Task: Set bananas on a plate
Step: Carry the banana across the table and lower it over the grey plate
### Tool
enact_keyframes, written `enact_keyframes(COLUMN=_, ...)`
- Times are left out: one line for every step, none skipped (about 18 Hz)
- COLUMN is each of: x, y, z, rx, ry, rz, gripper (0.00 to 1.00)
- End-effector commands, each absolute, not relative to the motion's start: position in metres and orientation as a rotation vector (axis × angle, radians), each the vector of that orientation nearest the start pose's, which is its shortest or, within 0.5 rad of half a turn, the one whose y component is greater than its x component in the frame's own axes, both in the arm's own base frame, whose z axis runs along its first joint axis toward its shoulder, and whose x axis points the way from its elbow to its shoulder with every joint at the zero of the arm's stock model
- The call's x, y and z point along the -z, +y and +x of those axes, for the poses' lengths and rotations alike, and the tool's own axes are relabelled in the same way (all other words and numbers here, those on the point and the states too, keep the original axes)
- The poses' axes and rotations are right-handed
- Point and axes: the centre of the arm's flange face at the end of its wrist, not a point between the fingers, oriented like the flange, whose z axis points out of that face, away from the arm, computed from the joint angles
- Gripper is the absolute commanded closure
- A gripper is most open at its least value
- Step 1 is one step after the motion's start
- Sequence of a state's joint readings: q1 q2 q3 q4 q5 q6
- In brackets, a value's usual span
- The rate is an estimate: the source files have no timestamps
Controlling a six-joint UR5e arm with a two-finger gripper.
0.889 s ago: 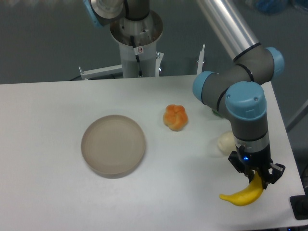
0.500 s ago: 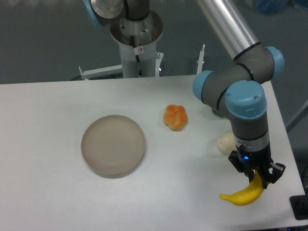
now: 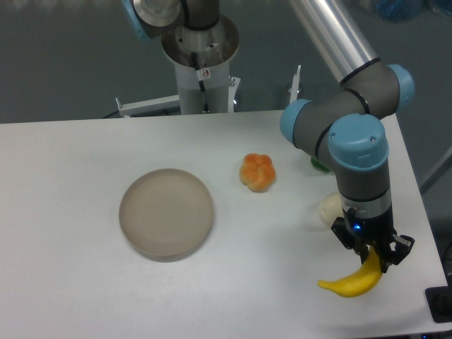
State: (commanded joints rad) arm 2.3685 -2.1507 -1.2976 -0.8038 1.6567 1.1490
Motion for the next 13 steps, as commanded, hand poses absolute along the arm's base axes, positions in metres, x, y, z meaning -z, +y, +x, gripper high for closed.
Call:
enact_keyframes(x=-0.356, y=0.605, z=-0.440, rx=-0.623, ry=0.465, rz=-2.851, gripper=0.77)
enact_keyframes(x=-0.357, y=0.604, z=-0.434, rx=-0.615, ry=0.448, rz=-2.854, gripper=0.77)
enact_keyframes(x=-0.355, y=0.604, z=-0.425, rx=-0.600, ry=0.438, rz=-2.859, gripper=0.77)
enact_keyframes(x=-0.354, y=0.604, z=-0.416, rx=-0.581, ry=0.434, rz=-2.868, gripper=0.77)
enact_keyframes(x=-0.349, y=0.601, z=-0.402, rx=-0.527, ry=0.417, rz=-2.901, gripper=0.77)
enact_keyframes(x=-0.345, y=0.601, z=-0.390, rx=-0.488, ry=0.383, rz=-2.923, gripper=0.77)
enact_keyframes(x=-0.341, y=0.603, z=-0.370, rx=-0.440, ry=0.309, rz=-2.946, gripper=0.77)
enact_keyframes(x=-0.339, y=0.604, z=-0.356, rx=-0.418, ry=0.269, rz=-2.953, gripper=0.77)
enact_keyframes(x=-0.337, y=0.607, z=-0.338, rx=-0.397, ry=0.241, rz=-2.960, gripper=0.77)
enact_keyframes(x=-0.332, y=0.609, z=-0.311, rx=-0.365, ry=0.197, rz=-2.965, gripper=0.77)
enact_keyframes(x=-0.331, y=0.610, z=-0.293, rx=-0.339, ry=0.156, rz=-2.962, gripper=0.77)
enact_keyframes(x=-0.327, y=0.610, z=-0.268, rx=-0.281, ry=0.110, rz=-2.956, gripper=0.77)
enact_keyframes(x=-0.321, y=0.609, z=-0.252, rx=-0.245, ry=0.094, rz=-2.959, gripper=0.77)
